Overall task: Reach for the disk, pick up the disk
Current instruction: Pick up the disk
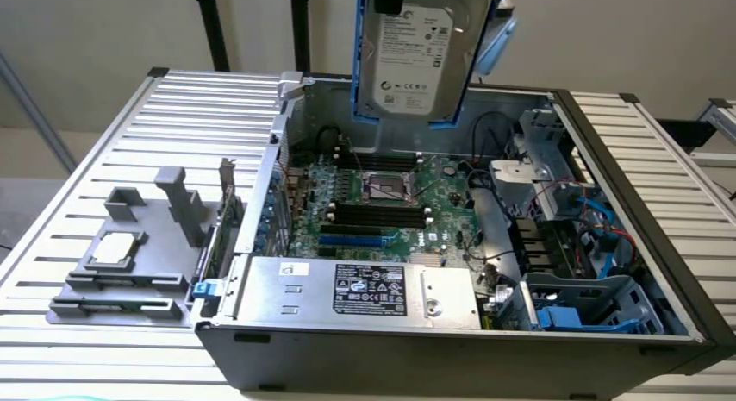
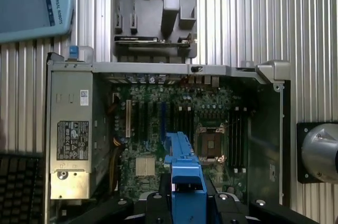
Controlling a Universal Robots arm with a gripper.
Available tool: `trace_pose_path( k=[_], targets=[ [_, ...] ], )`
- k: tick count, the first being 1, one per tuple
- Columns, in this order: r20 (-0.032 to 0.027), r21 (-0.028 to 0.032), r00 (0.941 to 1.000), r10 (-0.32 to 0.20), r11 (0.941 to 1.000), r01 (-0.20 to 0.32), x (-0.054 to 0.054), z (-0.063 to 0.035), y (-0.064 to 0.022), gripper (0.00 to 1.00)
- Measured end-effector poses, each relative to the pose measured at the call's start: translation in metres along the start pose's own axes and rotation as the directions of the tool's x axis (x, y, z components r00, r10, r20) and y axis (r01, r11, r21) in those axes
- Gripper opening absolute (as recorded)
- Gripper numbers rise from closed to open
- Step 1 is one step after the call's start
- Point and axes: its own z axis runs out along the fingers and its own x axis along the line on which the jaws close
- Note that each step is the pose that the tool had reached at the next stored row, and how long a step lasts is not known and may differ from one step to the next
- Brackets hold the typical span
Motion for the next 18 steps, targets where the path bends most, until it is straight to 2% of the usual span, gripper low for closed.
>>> trace_pose_path(
  k=[14, 18],
  targets=[
    [0.0001, 0.0166, 1.0000, -0.001, 0.9999, 0.001, 0.016, 0.0096, -0.0416, 0.33],
    [0.0001, 0.0169, 1.0000, -0.001, 0.9999, 0.001, 0.026, 0.0095, -0.0524, 0.33]
  ],
)
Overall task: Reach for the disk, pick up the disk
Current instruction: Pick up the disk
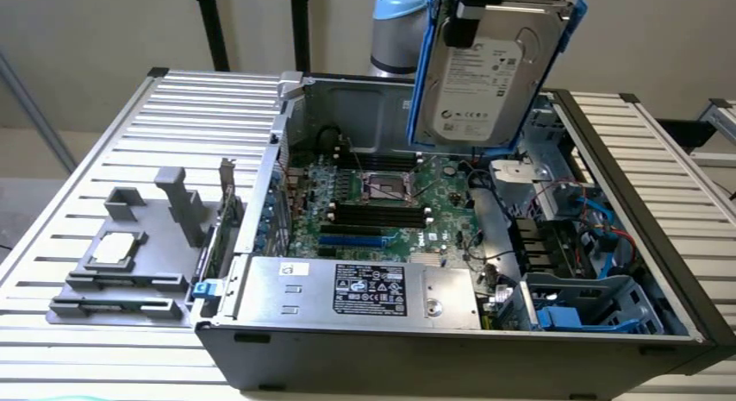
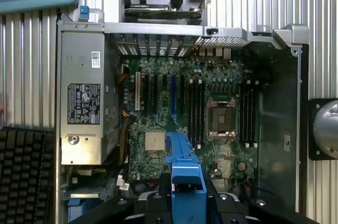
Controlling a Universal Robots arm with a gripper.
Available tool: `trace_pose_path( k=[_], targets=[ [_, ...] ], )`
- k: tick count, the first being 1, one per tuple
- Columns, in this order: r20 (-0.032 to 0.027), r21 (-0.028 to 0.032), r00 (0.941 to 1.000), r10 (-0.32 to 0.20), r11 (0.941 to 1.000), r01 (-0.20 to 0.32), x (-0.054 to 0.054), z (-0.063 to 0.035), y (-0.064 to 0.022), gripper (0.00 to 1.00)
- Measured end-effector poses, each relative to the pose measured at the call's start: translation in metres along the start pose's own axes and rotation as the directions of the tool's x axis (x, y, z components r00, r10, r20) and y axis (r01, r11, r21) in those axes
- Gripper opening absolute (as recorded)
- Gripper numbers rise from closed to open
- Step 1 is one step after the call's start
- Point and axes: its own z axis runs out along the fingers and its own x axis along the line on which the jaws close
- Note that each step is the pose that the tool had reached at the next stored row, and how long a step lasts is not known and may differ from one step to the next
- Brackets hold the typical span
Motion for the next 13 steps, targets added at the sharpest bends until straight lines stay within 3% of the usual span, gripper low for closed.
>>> trace_pose_path(
  k=[13],
  targets=[
    [-0.0002, -0.0001, 1.0000, 0.000, 1.0000, 0.000, 0.042, -0.0022, -0.0264, 0.33]
  ],
)
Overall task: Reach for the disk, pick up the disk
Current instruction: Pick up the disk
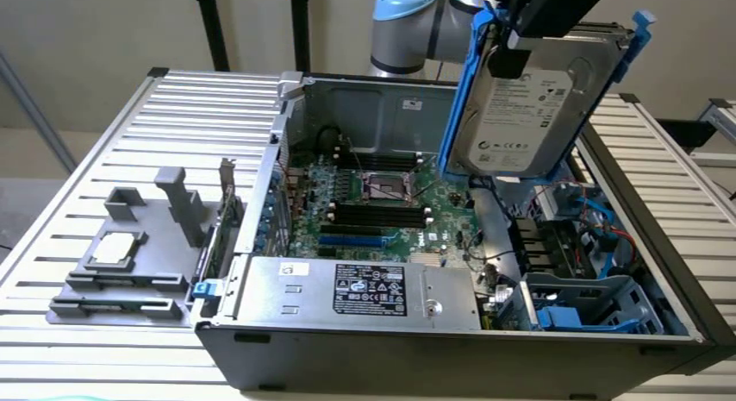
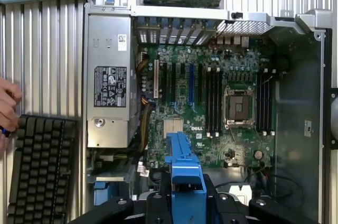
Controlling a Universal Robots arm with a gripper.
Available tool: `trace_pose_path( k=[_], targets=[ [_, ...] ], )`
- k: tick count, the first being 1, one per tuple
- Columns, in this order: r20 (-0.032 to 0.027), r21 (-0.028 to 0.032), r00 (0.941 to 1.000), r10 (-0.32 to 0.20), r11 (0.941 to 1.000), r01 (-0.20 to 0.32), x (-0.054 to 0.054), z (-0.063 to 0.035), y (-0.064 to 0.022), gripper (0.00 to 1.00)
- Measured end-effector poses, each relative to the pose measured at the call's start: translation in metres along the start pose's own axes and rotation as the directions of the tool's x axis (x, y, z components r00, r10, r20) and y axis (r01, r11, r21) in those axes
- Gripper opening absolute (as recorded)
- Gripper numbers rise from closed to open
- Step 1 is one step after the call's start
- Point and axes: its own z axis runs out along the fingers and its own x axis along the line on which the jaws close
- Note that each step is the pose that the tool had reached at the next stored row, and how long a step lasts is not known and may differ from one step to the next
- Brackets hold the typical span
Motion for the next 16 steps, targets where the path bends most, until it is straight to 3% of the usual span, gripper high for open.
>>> trace_pose_path(
  k=[9, 16],
  targets=[
    [0.0001, 0.0001, 1.0000, 0.000, 1.0000, 0.000, 0.028, -0.0009, -0.0190, 0.33],
    [0.0001, 0.0001, 1.0000, 0.000, 1.0000, 0.000, 0.046, -0.0009, -0.0398, 0.33]
  ],
)
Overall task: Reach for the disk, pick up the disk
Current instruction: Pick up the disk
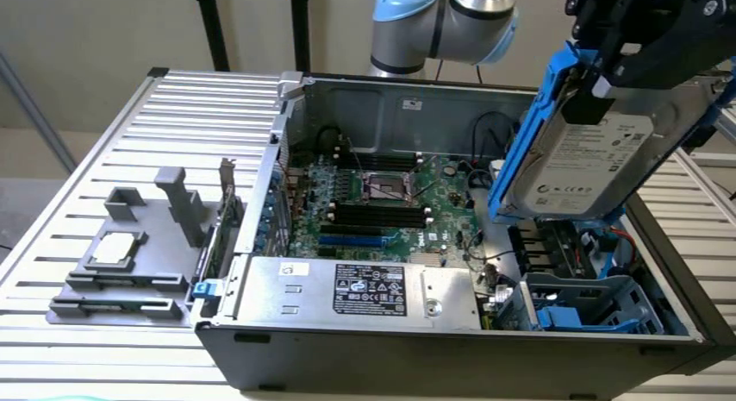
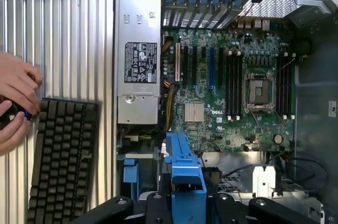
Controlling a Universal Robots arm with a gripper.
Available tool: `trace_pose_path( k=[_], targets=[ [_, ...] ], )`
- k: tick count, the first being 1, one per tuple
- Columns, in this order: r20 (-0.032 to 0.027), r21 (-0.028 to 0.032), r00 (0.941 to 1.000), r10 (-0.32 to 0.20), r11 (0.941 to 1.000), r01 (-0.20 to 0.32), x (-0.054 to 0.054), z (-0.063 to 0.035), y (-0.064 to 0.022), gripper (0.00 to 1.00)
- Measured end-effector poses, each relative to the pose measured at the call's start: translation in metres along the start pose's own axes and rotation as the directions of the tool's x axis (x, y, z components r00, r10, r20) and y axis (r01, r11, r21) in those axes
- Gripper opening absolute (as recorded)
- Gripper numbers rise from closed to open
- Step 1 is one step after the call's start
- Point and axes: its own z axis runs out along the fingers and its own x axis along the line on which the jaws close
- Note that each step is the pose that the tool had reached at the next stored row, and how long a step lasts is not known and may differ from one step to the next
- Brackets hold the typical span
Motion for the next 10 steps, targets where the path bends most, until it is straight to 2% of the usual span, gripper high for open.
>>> trace_pose_path(
  k=[10],
  targets=[
    [0.0000, 0.0000, 1.0000, 0.000, 1.0000, 0.000, 0.021, 0.0020, -0.0357, 0.33]
  ],
)
